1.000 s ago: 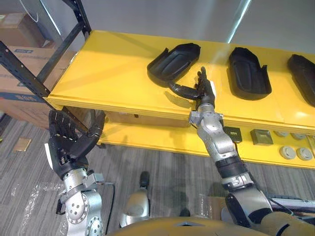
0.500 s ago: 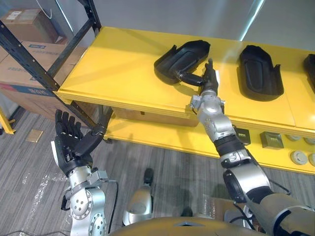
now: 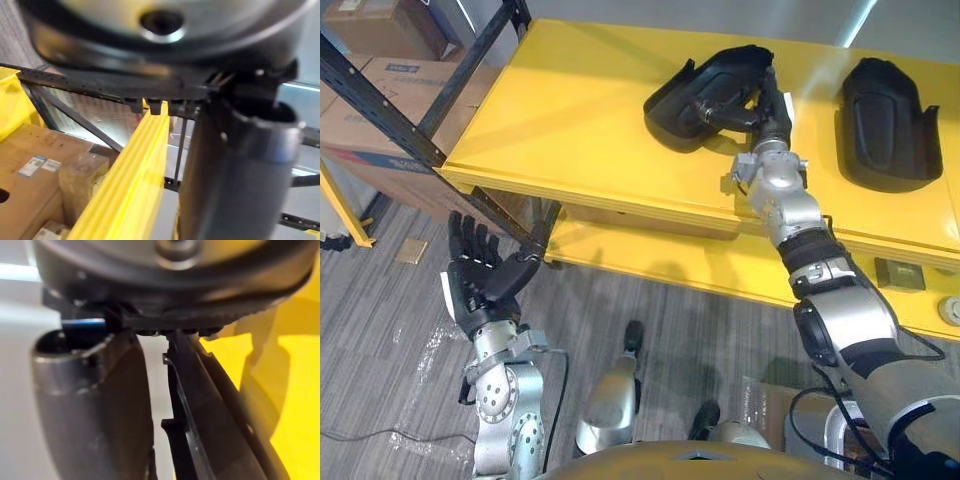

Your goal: Walk over and take three plastic housings, then place them on the shelf

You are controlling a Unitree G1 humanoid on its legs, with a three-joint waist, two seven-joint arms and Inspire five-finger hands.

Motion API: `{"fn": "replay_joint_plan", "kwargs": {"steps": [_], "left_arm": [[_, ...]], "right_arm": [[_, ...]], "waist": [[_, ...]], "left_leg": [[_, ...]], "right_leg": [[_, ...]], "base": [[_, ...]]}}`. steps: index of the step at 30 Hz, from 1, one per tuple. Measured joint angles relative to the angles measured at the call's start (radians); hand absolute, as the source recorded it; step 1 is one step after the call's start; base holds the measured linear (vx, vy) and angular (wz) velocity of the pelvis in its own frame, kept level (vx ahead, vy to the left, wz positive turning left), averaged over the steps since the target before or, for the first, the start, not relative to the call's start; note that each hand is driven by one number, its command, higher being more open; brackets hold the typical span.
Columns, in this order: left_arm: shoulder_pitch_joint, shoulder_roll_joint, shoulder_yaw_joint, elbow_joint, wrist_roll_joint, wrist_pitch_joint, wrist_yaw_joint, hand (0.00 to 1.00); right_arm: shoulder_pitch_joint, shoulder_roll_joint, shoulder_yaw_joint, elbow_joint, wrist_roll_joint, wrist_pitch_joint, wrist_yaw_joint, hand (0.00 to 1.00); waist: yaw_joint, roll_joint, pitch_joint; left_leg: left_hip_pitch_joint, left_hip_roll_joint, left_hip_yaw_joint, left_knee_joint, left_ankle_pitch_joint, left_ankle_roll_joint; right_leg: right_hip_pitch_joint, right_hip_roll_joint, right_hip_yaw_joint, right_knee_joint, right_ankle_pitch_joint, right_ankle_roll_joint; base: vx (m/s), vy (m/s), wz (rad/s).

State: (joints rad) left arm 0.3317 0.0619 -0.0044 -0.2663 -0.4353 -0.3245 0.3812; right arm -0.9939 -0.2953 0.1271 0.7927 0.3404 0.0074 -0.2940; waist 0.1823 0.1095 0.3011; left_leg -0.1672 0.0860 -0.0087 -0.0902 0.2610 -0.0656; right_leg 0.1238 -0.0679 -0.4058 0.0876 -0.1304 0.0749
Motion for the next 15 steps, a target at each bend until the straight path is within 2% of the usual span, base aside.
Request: {"fn": "replay_joint_plan", "kwargs": {"steps": [6,12,15], "left_arm": [[-0.019,0.019,-0.002,0.023,-0.030,-0.003,0.008,1.00],[-0.017,0.026,-0.002,0.025,-0.030,-0.004,0.012,1.00],[-0.017,0.026,-0.002,0.033,-0.034,-0.008,0.007,1.00]], "right_arm": [[-0.066,-0.055,0.033,0.050,-0.022,-0.022,0.044,1.00],[-0.125,-0.069,0.049,0.118,-0.062,-0.046,0.048,1.00],[-0.148,-0.088,0.086,0.146,-0.111,-0.087,0.031,1.00]], "waist": [[0.008,0.029,0.028],[0.014,0.031,0.044],[0.026,0.037,0.047]], "left_leg": [[-0.002,0.000,-0.005,0.000,0.000,0.000],[-0.002,-0.001,-0.025,0.002,0.000,-0.001],[-0.003,-0.001,-0.029,0.003,0.000,0.000]], "right_leg": [[-0.001,0.001,-0.004,0.006,-0.006,-0.002],[-0.003,0.000,-0.022,0.035,-0.033,-0.005],[-0.003,0.000,-0.026,0.038,-0.040,-0.008]], "base": [[0.00,-0.028,0.02],[0.00,-0.044,0.10],[0.01,-0.045,0.04]]}}
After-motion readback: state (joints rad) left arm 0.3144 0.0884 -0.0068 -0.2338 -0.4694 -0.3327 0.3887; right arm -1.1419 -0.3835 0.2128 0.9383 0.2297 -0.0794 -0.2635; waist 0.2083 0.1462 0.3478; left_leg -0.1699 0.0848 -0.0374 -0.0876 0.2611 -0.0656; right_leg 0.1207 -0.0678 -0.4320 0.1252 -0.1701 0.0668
